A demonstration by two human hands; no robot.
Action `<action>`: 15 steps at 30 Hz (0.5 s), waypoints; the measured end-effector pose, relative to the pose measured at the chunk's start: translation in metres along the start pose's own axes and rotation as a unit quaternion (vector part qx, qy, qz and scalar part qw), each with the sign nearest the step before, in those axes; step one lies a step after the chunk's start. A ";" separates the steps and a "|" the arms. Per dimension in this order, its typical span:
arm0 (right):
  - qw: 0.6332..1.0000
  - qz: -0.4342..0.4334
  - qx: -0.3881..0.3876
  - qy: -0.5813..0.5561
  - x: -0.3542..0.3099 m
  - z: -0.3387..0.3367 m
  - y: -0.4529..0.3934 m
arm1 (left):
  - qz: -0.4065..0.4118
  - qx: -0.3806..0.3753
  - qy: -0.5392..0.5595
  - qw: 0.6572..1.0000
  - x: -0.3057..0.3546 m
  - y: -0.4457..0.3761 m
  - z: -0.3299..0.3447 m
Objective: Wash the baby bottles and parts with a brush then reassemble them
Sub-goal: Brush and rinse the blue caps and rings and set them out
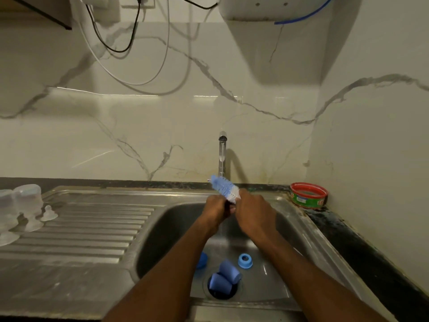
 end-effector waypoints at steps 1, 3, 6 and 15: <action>1.000 0.017 0.004 -0.004 0.003 -0.002 -0.003 | 0.004 -0.028 -0.024 0.999 0.001 0.003 0.006; 0.999 0.046 -0.008 0.018 0.009 -0.006 -0.008 | 0.000 -0.057 -0.048 0.997 0.000 0.005 0.012; 0.992 0.059 -0.039 0.108 0.019 -0.015 -0.010 | 0.021 -0.033 -0.138 0.990 -0.003 -0.001 0.006; 0.986 -0.048 0.015 0.161 0.020 -0.034 -0.011 | 0.033 0.040 -0.275 0.960 -0.008 -0.011 -0.024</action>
Point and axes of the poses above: each hand's wrist, its own y-axis away from the middle knuckle, its own z-axis out of the palm, x = y × z, the point moved 6 cm from there along -y, towards the middle knuckle, and after that the axes turned 5 degrees about -z, right-handed, at the moved point
